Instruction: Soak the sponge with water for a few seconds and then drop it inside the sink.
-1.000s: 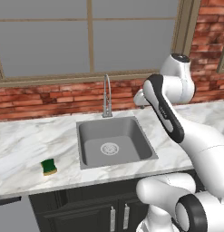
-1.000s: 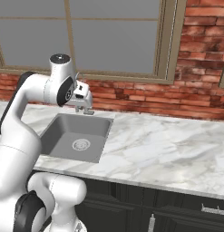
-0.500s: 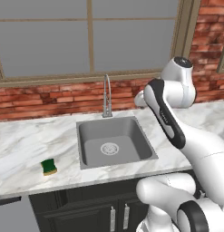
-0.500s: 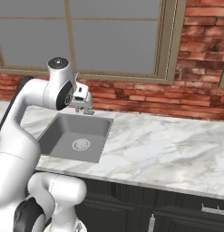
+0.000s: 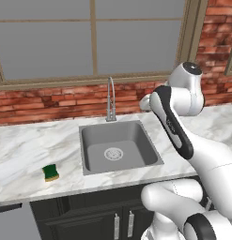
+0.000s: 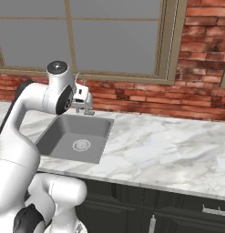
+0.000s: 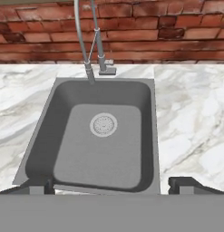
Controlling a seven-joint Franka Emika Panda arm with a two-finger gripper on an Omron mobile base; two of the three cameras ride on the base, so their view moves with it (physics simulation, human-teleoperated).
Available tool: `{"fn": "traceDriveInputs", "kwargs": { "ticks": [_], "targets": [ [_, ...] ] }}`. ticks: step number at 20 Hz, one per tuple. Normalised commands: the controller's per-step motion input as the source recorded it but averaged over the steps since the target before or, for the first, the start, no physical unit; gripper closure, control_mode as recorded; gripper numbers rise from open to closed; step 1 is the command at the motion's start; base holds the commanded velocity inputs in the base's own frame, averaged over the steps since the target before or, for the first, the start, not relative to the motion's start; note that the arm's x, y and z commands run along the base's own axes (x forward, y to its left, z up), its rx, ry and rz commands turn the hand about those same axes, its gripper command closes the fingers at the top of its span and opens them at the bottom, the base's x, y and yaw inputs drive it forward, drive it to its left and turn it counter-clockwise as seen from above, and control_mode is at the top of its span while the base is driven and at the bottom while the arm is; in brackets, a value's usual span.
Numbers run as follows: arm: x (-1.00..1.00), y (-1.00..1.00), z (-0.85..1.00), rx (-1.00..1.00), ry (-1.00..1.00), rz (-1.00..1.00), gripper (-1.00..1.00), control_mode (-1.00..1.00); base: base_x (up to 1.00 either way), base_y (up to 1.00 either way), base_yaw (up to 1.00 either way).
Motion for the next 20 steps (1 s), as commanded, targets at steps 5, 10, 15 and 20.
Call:
{"fn": "traceDriveInputs", "kwargs": {
  "ticks": [5,10,15,20],
  "targets": [
    [0.00,0.00,0.00,0.08,-0.16,0.00,-1.00,-1.00,0.00,0.00,0.00],
    [0.00,-0.01,0.00,0.07,-0.15,0.00,-1.00,-1.00,0.00,0.00,0.00],
    [0.00,-0.23,-0.07,0.05,-0.05,0.00,-1.00,-1.00,0.00,0.00,0.00],
    [0.00,-0.22,0.00,0.03,-0.06,0.01,-1.00,-1.00,0.00,0.00,0.00]
  ]
}}
